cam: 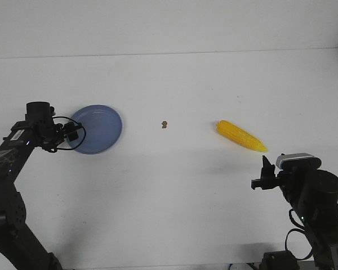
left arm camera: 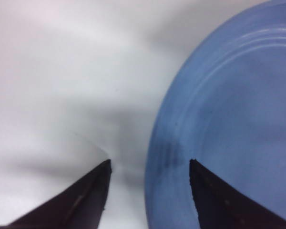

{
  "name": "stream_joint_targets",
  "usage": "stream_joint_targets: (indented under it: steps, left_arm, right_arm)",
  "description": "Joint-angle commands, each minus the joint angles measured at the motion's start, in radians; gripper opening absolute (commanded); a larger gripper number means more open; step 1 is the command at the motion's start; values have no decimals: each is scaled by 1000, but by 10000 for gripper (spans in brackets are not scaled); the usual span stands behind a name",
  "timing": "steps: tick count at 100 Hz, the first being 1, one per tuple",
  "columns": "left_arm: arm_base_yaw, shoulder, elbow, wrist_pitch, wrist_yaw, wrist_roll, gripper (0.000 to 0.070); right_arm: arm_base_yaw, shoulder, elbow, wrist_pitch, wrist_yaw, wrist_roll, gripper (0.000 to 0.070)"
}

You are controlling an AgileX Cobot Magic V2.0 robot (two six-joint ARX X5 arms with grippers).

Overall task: Place corn on plate with both arms
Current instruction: 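Reach the left gripper forward to the rim of the blue plate, then push the blue plate with the left gripper toward the table center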

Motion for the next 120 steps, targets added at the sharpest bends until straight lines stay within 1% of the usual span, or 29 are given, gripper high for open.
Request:
stream_joint_targets:
  steps: [1,3,29,48,53,61,68,84,101,120]
  left_arm:
    - [4,25,18,-4,6,10,38]
    - [4,25,18,-4,13,13,0]
    - [4,11,18,2,114,21,7]
    - [-7,-76,18,-19,256,29,7]
    - [-18,-106,18,-27,270,30,7]
    - [-46,-156,18,-37,271,30,7]
    - [-83,-191,16,-41,272,29,7]
    - [-201,-209,5,-47,304,28,7]
    - [-352,-209,-81,19,307,2,6]
    - [-495,-209,-162,29,309,-1,6]
  right_arm:
    - [1,3,19,13,3,7,352]
    - [1,3,19,13,3,7,352]
    - [1,3,19,16,3,7,352]
    - [1,3,19,22,3,7,352]
    - [1,3,19,23,3,7,352]
    - [1,3,19,28,3,7,352]
    - [1,3,19,35,3,7,352]
    - [1,3,19,50,3,7,352]
    - [1,3,19,69,3,7,352]
    - [1,4,19,78,3,7,352]
